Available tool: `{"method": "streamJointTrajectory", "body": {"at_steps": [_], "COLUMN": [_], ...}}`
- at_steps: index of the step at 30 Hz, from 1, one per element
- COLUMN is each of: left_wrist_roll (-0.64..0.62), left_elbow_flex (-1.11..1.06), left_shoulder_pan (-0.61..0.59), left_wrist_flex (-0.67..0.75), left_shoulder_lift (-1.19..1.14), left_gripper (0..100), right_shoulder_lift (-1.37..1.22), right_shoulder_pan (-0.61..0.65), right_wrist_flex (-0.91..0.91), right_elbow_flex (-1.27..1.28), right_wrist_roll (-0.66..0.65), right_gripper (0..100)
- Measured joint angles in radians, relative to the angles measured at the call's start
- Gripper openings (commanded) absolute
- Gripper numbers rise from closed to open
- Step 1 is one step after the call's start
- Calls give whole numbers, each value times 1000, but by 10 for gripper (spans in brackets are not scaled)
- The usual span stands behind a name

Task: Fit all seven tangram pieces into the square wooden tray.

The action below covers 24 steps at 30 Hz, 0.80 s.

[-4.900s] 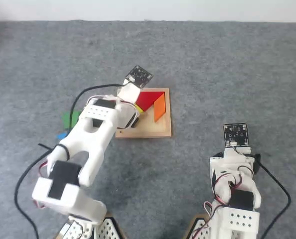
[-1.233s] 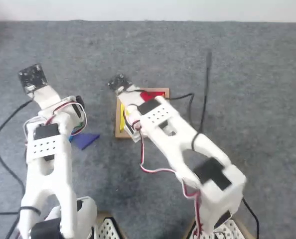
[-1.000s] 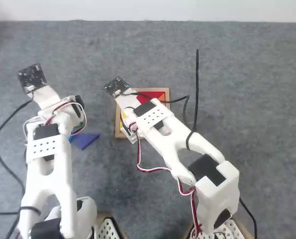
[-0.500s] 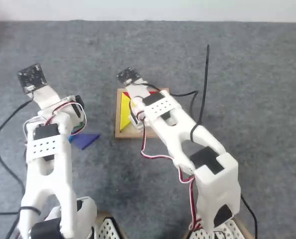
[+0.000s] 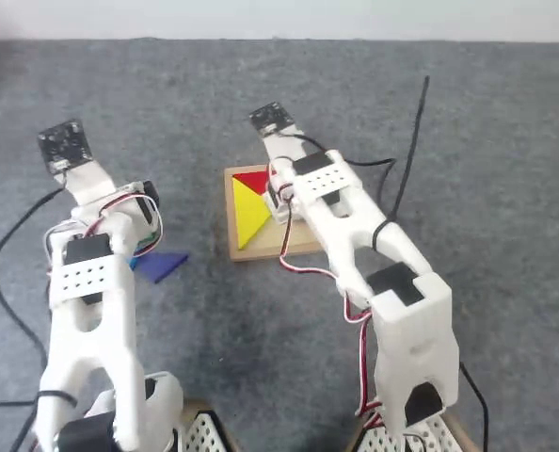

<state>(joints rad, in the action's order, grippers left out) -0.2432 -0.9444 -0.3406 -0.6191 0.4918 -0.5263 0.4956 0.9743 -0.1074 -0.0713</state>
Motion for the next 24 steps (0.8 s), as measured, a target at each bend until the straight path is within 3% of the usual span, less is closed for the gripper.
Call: {"method": "streamJointTrajectory", "body": {"at_steps": [2, 6, 12, 18, 24], "left_wrist_roll": [28, 46, 135, 285, 420], "left_elbow_flex": [38, 239, 511, 766, 1197], "left_shoulder_pan": [0, -9, -8, -54, -94], "left_wrist_flex": [-52, -296, -548, -684, -1014], "left_shoulder_lift": [0, -41, -241, -482, -822], "left_gripper": [180, 218, 222, 224, 222], "right_shoulder_lift": [0, 44, 354, 796, 1204], "right_shoulder_pan": [-21, -69, -107, -186, -249], "right_wrist_flex": [14, 26, 11, -64, -92], "right_elbow_flex": [-5, 2, 180, 580, 1085], "right_wrist_roll": [0, 25, 41, 14, -91], "right_gripper": [401, 401, 401, 401, 401]}}
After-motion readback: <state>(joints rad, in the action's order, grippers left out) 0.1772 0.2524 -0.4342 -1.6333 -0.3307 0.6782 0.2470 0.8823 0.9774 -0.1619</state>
